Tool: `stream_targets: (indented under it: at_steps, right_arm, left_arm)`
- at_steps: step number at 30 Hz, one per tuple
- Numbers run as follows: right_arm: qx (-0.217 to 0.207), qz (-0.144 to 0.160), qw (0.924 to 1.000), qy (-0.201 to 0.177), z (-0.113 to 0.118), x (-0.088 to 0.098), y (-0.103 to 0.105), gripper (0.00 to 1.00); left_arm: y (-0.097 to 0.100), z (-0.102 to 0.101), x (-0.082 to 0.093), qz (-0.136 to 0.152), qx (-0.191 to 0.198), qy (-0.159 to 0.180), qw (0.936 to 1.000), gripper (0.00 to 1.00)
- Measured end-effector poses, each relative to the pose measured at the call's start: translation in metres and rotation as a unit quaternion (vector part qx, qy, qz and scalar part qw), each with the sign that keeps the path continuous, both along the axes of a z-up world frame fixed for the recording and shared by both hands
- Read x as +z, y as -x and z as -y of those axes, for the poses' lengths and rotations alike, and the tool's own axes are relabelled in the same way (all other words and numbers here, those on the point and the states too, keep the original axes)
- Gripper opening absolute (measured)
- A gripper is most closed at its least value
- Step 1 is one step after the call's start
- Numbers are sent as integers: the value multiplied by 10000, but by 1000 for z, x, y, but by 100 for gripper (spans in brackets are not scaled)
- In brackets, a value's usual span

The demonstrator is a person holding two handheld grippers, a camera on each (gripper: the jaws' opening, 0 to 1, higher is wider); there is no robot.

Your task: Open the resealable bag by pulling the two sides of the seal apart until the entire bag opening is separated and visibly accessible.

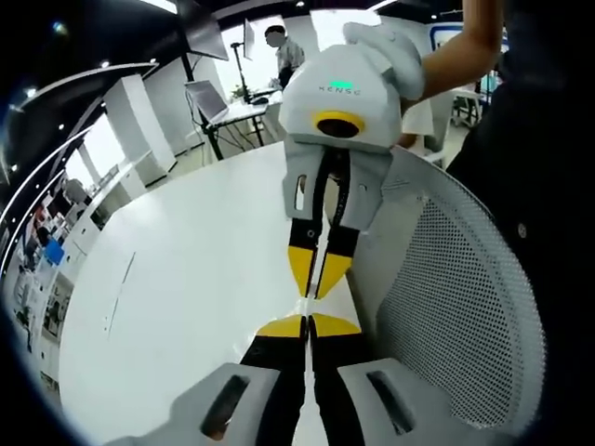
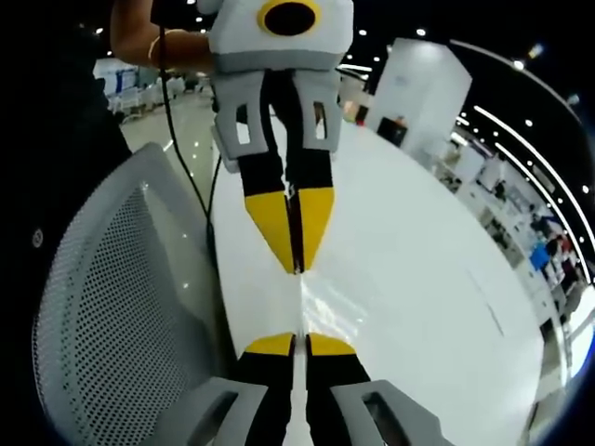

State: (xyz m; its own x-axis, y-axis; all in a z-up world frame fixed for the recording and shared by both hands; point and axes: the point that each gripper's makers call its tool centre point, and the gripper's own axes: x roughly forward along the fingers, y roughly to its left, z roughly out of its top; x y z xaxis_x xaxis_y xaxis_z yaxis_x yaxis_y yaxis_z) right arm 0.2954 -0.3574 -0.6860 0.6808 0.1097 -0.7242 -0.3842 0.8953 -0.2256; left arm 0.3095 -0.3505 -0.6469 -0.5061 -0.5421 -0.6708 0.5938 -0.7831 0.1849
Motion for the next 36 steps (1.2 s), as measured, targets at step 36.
stream_targets:
  at_steps: [36]
  right_arm:
    - [31, 159, 9998, -110, -6, 9, -8, 0]
  left_arm:
    - [7, 4, -16, -146, 390, -144, 9990, 0]
